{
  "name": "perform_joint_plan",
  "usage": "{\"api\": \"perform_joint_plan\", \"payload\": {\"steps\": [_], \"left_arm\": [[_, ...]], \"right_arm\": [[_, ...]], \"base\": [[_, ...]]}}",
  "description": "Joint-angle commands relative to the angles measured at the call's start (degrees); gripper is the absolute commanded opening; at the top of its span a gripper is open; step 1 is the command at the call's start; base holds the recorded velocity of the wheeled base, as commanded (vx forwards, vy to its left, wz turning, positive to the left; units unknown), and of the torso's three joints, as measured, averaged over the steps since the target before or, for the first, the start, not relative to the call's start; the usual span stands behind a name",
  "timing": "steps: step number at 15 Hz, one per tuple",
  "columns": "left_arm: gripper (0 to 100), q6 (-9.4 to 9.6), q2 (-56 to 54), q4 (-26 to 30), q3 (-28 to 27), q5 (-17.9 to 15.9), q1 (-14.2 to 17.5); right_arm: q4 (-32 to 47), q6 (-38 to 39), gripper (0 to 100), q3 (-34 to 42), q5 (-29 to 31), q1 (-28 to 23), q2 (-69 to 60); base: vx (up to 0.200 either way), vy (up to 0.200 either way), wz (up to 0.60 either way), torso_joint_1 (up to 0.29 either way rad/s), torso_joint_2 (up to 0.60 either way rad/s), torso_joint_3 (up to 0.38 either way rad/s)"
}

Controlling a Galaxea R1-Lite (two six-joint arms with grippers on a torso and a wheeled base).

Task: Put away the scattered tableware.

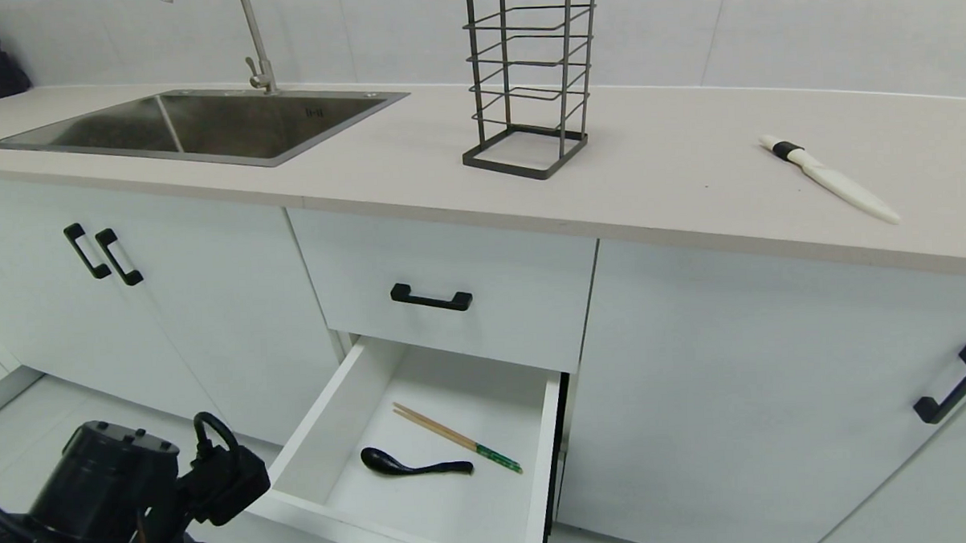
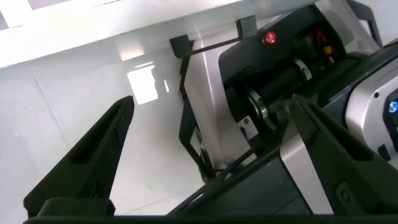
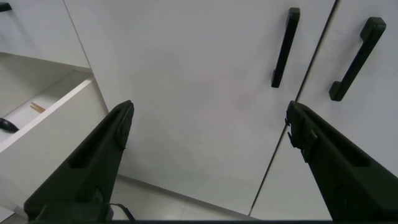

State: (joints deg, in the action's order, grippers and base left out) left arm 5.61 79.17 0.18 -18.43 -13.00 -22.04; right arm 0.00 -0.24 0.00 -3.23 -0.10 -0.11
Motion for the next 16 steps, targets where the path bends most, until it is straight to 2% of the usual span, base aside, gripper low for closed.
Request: {"api": "perform_joint_plan", "payload": {"steps": [1,3,6,9,11,13,16], "left_arm": [[100,-1.30,2.66,-0.18,-1.08,0.16,0.33],[100,-2.53,3.19,-0.09,-0.99,0.69,0.07],[100,-5.17,5.21,-1.24,-1.08,6.32,0.33],[100,-6.40,8.46,-3.43,-1.43,9.22,0.07],[100,-8.16,11.19,-6.60,-1.87,11.76,0.07],[100,-8.60,12.94,-10.47,-2.05,13.52,-0.02],[100,-8.60,13.91,-10.99,-3.19,13.96,-0.11]], "right_arm": [[0.00,-0.02,100,0.00,-0.02,0.01,0.11],[0.00,-0.02,100,0.00,-0.02,0.01,0.11],[0.00,-0.02,100,0.00,-0.02,0.01,0.11],[0.00,-0.02,100,0.00,-0.02,0.01,0.11],[0.00,-0.02,100,0.00,-0.02,0.01,0.11],[0.00,-0.02,100,0.00,-0.02,0.01,0.11],[0.00,-0.02,100,0.00,-0.02,0.01,0.11]], "base": [[0.000,0.000,0.00,0.000,0.00,0.000],[0.000,0.000,0.00,0.000,0.00,0.000],[0.000,0.000,0.00,0.000,0.00,0.000],[0.000,0.000,0.00,0.000,0.00,0.000],[0.000,0.000,0.00,0.000,0.00,0.000],[0.000,0.000,0.00,0.000,0.00,0.000],[0.000,0.000,0.00,0.000,0.00,0.000]]}}
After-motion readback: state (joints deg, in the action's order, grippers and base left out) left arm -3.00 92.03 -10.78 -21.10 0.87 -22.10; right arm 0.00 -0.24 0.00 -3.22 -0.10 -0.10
